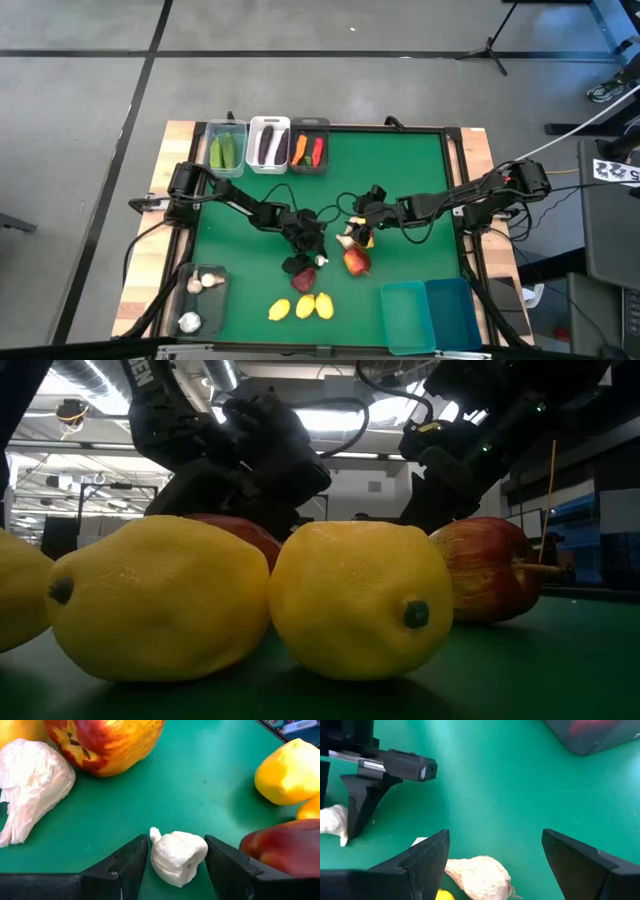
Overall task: Sort produce into baskets
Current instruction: Put the white garlic into the bottom black bin
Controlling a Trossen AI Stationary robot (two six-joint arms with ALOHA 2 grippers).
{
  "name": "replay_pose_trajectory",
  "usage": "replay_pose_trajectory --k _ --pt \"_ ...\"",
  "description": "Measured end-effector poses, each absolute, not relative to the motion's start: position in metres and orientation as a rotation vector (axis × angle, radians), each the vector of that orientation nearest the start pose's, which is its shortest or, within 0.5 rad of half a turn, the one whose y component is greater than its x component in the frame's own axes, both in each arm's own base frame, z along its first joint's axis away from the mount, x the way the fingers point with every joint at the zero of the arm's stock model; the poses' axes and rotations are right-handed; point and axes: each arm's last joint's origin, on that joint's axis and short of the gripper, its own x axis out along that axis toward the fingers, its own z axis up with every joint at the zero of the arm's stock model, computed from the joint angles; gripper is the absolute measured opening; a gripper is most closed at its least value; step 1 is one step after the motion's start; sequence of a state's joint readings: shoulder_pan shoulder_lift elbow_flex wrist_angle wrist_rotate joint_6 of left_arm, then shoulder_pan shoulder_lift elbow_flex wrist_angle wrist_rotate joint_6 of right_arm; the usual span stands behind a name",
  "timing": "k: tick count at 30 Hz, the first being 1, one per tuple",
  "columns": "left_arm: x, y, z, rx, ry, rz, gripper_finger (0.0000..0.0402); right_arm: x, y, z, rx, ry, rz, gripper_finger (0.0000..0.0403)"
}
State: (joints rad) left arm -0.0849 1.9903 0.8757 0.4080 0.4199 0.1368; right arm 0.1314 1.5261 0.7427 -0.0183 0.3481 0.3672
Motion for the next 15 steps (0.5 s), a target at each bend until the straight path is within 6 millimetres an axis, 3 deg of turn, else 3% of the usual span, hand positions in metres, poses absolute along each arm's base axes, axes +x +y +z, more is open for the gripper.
replay_pose_trajectory --k 15 --pt "0.3591 -0.0372 0.0916 -0.086 0.693 -0.484 0.0131 0.2884 0.0282 0.1681 0.156 0.736 -0.345 0.0317"
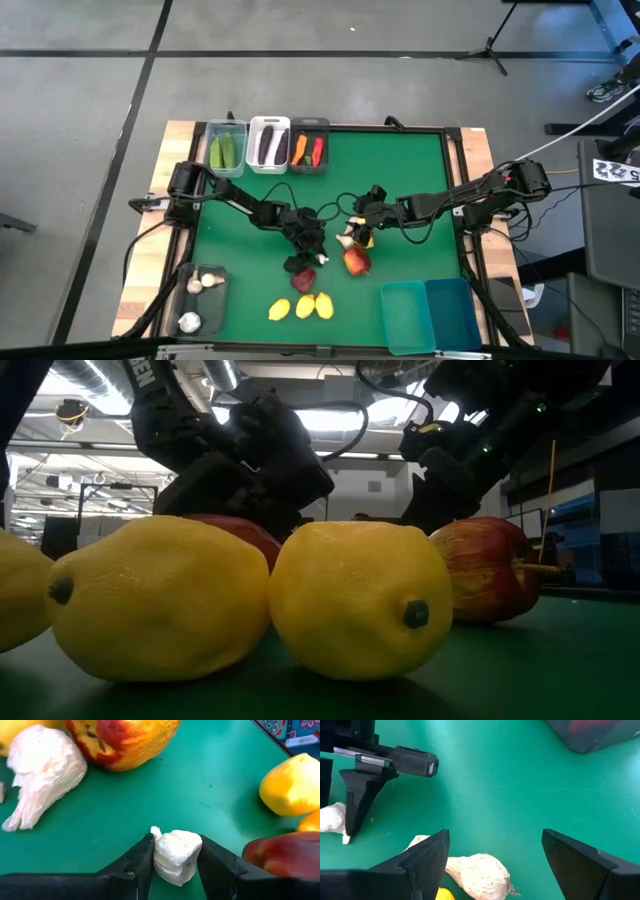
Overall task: Sort produce into baskets
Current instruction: Put the white garlic into the bottom black bin
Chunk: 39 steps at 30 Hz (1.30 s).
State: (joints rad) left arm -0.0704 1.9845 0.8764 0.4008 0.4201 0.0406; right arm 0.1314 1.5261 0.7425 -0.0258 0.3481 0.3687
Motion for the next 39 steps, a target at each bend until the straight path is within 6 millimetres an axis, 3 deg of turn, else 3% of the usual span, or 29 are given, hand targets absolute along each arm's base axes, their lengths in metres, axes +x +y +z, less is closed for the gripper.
replay_pose_trajectory --k 3,12,19,25,39 --pt "0.358 -0.034 0.096 -0.101 0.694 -0.468 0.0135 0.288 0.028 0.168 0.156 0.737 -0.346 0.0317" --pt "0.354 -0.027 0.133 -0.084 0.631 -0.457 0.014 0.288 0.028 0.168 0.155 0.743 -0.347 0.0317" --pt "0.332 -0.031 0.161 -0.108 0.741 -0.465 0.0141 0.288 0.028 0.167 0.154 0.746 -0.347 0.0317" --pt "0.31 -0.049 0.186 -0.178 0.818 -0.483 0.0141 0.288 0.028 0.168 0.155 0.741 -0.346 0.0317" --pt "0.239 -0.115 0.231 -0.485 1.089 -0.449 0.0141 0.289 0.028 0.169 0.159 0.73 -0.345 0.0317"
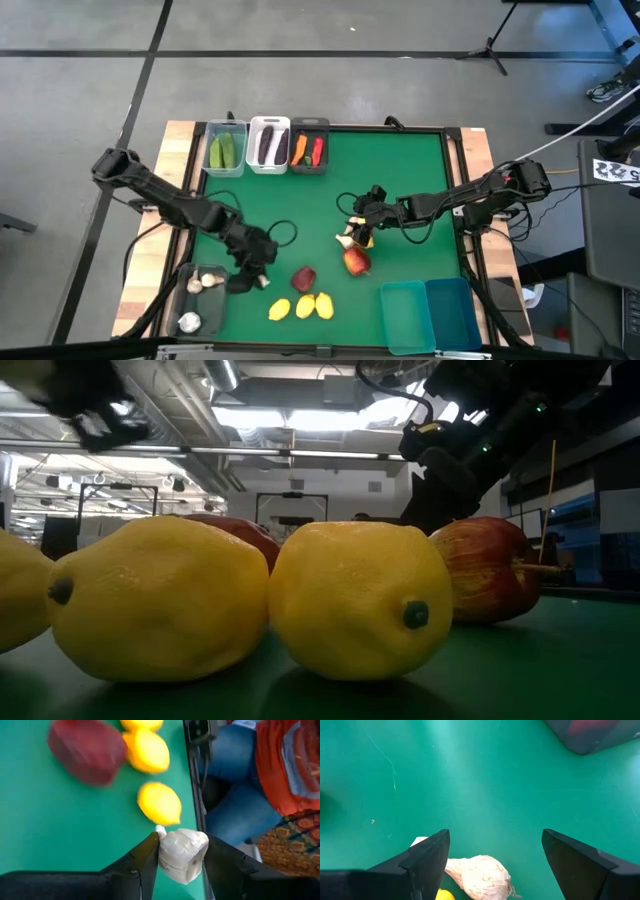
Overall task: Sort produce into baskets
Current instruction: Put the white garlic into the bottom black bin
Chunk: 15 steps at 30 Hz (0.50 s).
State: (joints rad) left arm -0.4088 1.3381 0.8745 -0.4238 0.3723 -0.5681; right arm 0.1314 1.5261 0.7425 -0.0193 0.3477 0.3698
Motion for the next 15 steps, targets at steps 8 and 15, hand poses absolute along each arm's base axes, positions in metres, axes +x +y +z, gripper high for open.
replay_pose_trajectory --k 8,15 --pt "0.195 -0.156 0.231 -0.551 1.291 -0.33 0.0141 0.289 0.028 0.169 0.159 0.728 -0.344 0.0317" --pt "0.16 -0.185 0.228 -0.626 1.44 -0.253 0.0141 0.289 0.028 0.169 0.159 0.728 -0.345 0.0317"
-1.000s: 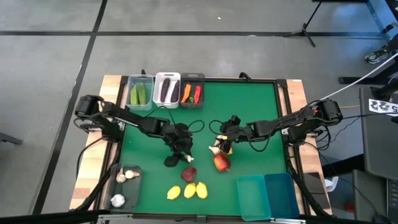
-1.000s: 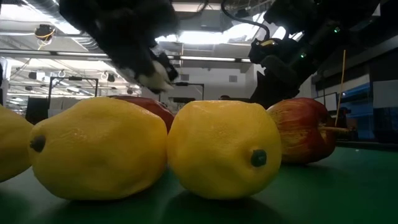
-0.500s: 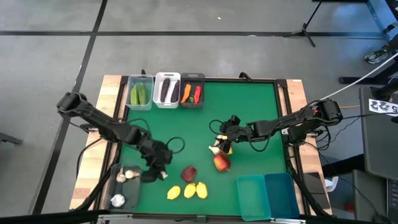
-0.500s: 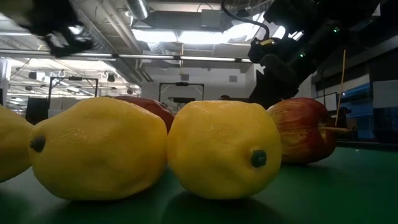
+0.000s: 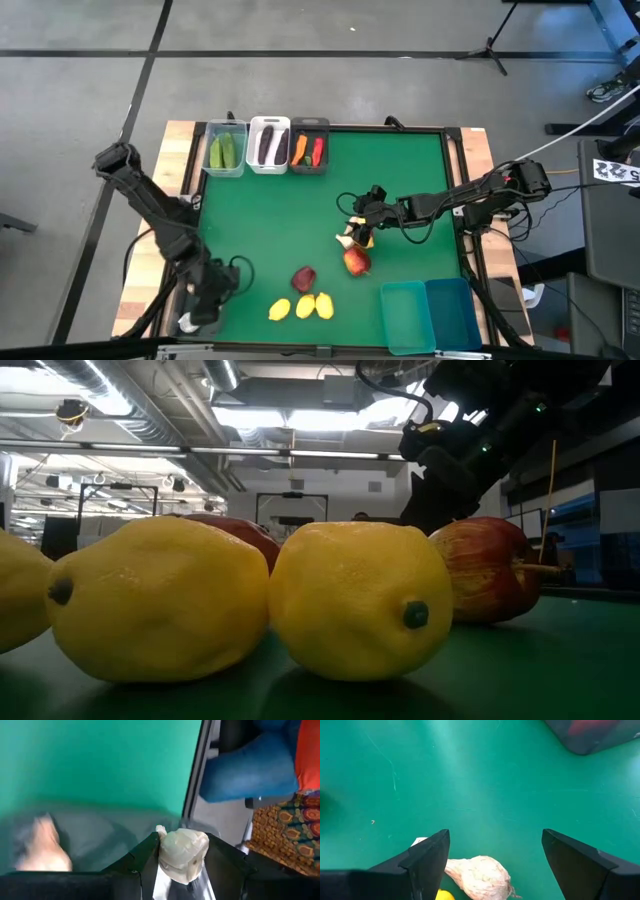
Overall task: Sort produce into baskets
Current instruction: Put the white garlic into the bottom black bin
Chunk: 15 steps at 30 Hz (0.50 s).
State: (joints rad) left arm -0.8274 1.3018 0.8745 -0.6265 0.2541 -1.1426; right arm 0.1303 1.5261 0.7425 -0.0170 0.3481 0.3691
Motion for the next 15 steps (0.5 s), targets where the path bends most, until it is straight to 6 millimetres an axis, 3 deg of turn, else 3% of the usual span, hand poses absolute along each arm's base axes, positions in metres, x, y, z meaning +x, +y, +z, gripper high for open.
replay_pose_trajectory --k 8,15 --pt "0.129 -0.203 0.226 -0.66 1.522 -0.154 0.0141 0.289 0.028 0.169 0.152 0.728 -0.343 0.0317" --pt "0.113 -0.2 0.221 -0.624 1.607 0.008 0.0141 0.289 0.028 0.169 0.151 0.727 -0.344 0.0317"
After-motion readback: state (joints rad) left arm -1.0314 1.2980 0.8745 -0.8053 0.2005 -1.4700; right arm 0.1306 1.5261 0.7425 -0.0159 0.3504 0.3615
